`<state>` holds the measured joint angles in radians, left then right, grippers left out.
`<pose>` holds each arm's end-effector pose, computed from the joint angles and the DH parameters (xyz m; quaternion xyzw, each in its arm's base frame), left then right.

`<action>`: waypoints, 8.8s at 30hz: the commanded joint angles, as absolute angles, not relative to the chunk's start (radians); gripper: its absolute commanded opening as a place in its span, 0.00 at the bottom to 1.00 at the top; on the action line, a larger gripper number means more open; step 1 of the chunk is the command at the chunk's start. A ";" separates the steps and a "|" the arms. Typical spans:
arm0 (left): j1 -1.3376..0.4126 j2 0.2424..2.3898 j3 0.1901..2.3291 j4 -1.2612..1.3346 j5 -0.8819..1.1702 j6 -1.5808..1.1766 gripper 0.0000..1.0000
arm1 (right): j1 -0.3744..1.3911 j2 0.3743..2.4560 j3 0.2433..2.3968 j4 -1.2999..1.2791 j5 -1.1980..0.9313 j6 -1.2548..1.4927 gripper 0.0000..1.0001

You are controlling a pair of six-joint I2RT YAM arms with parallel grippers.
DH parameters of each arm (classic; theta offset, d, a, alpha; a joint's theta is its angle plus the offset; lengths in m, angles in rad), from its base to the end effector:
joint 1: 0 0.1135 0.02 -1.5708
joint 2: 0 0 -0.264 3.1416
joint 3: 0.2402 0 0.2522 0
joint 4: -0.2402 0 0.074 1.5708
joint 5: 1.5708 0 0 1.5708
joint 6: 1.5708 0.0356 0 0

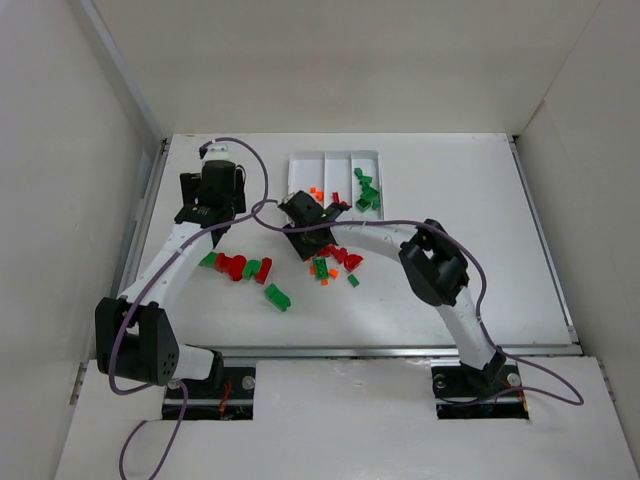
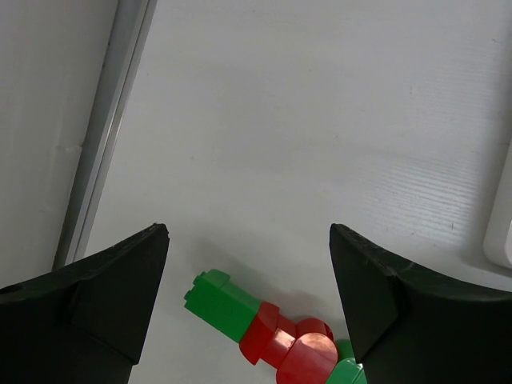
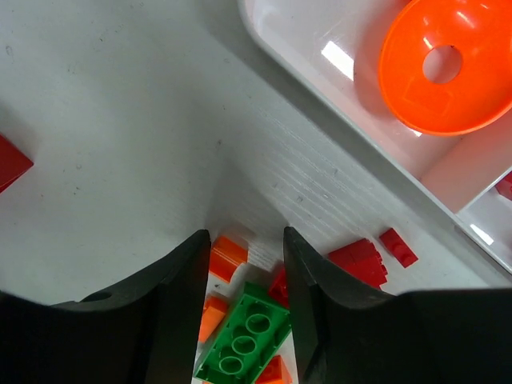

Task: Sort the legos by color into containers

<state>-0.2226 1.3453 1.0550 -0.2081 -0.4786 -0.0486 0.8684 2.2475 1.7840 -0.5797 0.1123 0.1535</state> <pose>0.3017 -0.0515 0.3077 -0.0481 0.8425 0.1348 0.5193 0.3172 0.3686 0.1690 -0.3235 0.9081 0.0800 0.2536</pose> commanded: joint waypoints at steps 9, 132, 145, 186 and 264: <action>-0.225 1.316 1.049 -0.183 -0.479 -0.041 0.79 | 0.906 2.237 1.727 -0.633 0.083 0.172 0.45; -0.225 1.307 1.031 -0.164 -0.521 -0.014 0.79 | 0.788 2.135 1.831 -0.400 0.163 0.331 0.05; -0.216 1.336 1.031 -0.155 -0.583 -0.014 0.81 | 0.720 2.422 2.200 -0.476 0.213 0.351 0.18; -0.244 1.312 1.023 -0.164 -0.457 -0.032 0.81 | 0.928 2.011 1.575 -0.463 0.077 0.150 0.60; -0.256 1.302 0.994 -0.135 -0.540 -0.014 0.81 | 0.792 2.381 2.227 -0.485 0.494 0.196 0.62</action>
<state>-0.2539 1.3247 0.9966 -0.1608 -0.5240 -0.0189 0.7807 2.4489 2.1738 -0.5179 0.4572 0.2481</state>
